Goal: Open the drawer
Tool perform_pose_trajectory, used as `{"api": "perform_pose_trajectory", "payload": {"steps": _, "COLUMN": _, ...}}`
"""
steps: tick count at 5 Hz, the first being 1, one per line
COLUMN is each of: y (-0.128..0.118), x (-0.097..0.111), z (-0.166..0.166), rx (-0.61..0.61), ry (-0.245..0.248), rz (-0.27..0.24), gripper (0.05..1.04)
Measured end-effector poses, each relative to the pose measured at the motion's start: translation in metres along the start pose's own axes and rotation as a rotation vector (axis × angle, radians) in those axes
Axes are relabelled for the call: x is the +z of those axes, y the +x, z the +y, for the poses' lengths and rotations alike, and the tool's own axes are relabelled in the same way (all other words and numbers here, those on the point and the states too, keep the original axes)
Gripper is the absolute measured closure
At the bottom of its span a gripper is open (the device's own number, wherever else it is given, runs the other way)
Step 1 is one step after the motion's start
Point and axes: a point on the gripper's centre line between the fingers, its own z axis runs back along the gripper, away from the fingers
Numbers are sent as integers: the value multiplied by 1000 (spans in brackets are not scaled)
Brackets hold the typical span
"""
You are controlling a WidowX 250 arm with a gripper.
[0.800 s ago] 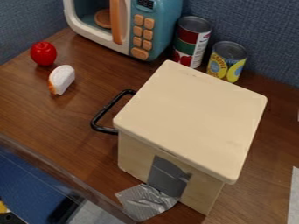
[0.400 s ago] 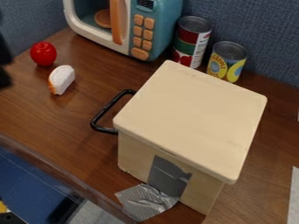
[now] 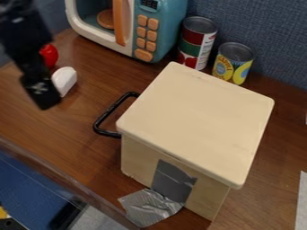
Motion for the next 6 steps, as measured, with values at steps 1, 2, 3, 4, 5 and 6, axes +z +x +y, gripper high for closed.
{"api": "perform_pose_trajectory", "payload": {"steps": 1, "y": 17, "x": -11, "z": -4, "rx": 55, "ry": 7, "rz": -4, "gripper": 85}}
{"api": "perform_pose_trajectory", "payload": {"steps": 2, "y": 23, "x": -28, "z": 3, "rx": 104, "ry": 13, "rz": 7, "gripper": 85}}
{"api": "perform_pose_trajectory", "payload": {"steps": 3, "y": 31, "x": -38, "z": 15, "rx": 141, "ry": 23, "rz": 10, "gripper": 85}}
{"api": "perform_pose_trajectory", "payload": {"steps": 4, "y": 38, "x": -51, "z": 18, "rx": 157, "ry": 20, "rz": 21, "gripper": 85}}
{"api": "perform_pose_trajectory", "payload": {"steps": 5, "y": 41, "x": -60, "z": 22, "rx": 182, "ry": 22, "rz": 28, "gripper": 85}}
{"api": "perform_pose_trajectory", "payload": {"steps": 6, "y": 45, "x": -69, "z": 19, "rx": 180, "ry": 15, "rz": 33, "gripper": 85}}
